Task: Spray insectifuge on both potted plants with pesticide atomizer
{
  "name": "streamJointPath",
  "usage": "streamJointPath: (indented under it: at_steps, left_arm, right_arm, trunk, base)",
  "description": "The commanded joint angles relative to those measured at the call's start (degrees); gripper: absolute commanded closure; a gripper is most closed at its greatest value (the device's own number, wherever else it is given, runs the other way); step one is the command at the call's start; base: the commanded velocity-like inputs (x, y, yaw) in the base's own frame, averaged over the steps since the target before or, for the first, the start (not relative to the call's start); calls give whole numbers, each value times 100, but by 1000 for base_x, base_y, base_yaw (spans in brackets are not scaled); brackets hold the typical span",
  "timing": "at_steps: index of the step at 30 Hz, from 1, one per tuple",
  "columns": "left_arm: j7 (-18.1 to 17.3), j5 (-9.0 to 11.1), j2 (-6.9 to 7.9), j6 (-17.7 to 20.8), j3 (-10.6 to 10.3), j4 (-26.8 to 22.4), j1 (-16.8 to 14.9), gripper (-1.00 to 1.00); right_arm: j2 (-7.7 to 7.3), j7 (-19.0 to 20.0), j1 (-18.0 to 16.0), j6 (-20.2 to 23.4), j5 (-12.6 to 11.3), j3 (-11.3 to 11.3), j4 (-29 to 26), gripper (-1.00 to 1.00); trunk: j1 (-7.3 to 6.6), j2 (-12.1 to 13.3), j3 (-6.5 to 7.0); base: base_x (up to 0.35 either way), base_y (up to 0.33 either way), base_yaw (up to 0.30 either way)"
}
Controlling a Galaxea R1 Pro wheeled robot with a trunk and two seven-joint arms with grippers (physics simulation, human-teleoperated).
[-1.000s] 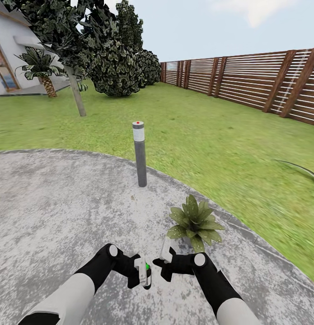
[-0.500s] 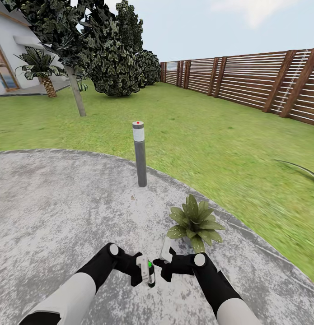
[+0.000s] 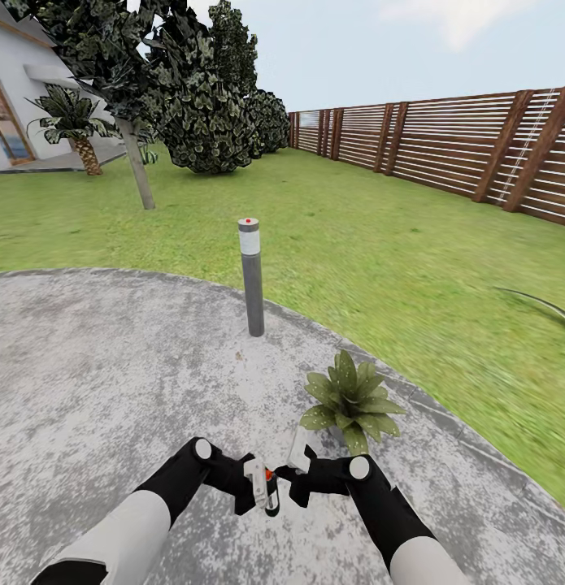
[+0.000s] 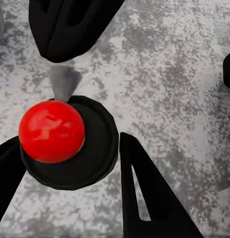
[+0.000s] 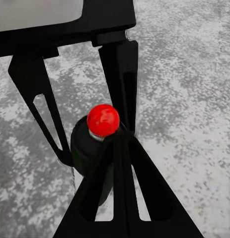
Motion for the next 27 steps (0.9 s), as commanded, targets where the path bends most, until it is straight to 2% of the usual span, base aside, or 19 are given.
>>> streamJointPath:
  at_steps: [1, 7, 10, 13, 15, 17, 18, 19, 20, 21, 22, 24, 26, 27]
  left_arm:
    - [9, -69, 46, -59, 1, 6, 3, 100]
    - [40, -90, 951, -58, -4, 75, 28, 100]
    - [60, -34, 1390, -88, 6, 162, 63, 100]
    - [64, -27, 1603, -208, 42, 225, 219, 100]
    - [120, -27, 1702, -199, 59, 237, 295, 100]
    - [642, 37, 1738, -171, 131, 279, 335, 100]
    - [896, 85, 1729, -168, 194, 352, 363, 100]
    - [1329, 188, 1701, -166, 310, 540, 404, 100]
    - [1951, 371, 1655, -179, 439, 904, 444, 100]
    - [2258, 494, 1636, -188, 476, 1108, 455, 100]
    - [2725, 786, 1604, -200, 507, 1408, 464, 100]
    - [3375, 1547, 1577, -218, 532, 1750, 474, 100]
    - [3746, 2282, 1582, -223, 538, 1889, 552, 100]
    - [3898, 2607, 1577, -226, 539, 1914, 652, 100]
  right_arm:
    - [2, 6, -1, -42, 56, -8, -7, 100]
    - [2, 1, -3, -50, 65, -13, -7, 100]
    - [2, -2, -2, -57, 74, -36, -8, 100]
    - [2, -33, -3, -59, 80, -52, -14, 100]
    - [2, -410, -2, -63, 82, -201, 66, 100]
    - [2, -1441, -1, -67, 82, -584, 486, 100]
    - [2, -1781, -1, -70, 82, -665, 668, 100]
    - [-26, -2310, -1, -73, 82, -754, 943, 100]
    - [-81, -3135, -1, -76, 82, -856, 1311, 100]
    - [-104, -3610, -1, -76, 81, -914, 1521, 100]
    - [-131, -4435, -1, -77, 80, -1029, 1939, 100]
    - [-167, -5845, -1, -108, 75, -1168, 2768, 100]
    - [-307, -6780, 1, -333, -10, -1214, 3394, 100]
    - [-396, -7020, 6, -539, -209, -1226, 3625, 100]
  trunk:
    - [-1, -2, -5]
    - [-1, -2, -5]
    - [-1, -2, -5]
    - [-1, -2, -5]
    - [-1, -2, -5]
    - [-1, -2, -5]
    - [-1, -2, -5]
    - [-1, -2, -5]
    - [-1, -2, -5]
    - [-1, -2, -5]
    - [-1, -2, -5]
    - [-1, -2, -5]
    - [-1, -2, -5]
    - [-1, -2, -5]
  base:
    - [0, 0, 0]
    - [0, 0, 0]
    - [0, 0, 0]
    - [0, 0, 0]
    - [0, 0, 0]
    - [0, 0, 0]
    - [0, 0, 0]
    - [0, 0, 0]
    - [0, 0, 0]
    - [0, 0, 0]
    - [0, 0, 0]
    - [0, 0, 0]
    - [0, 0, 0]
    - [0, 0, 0]
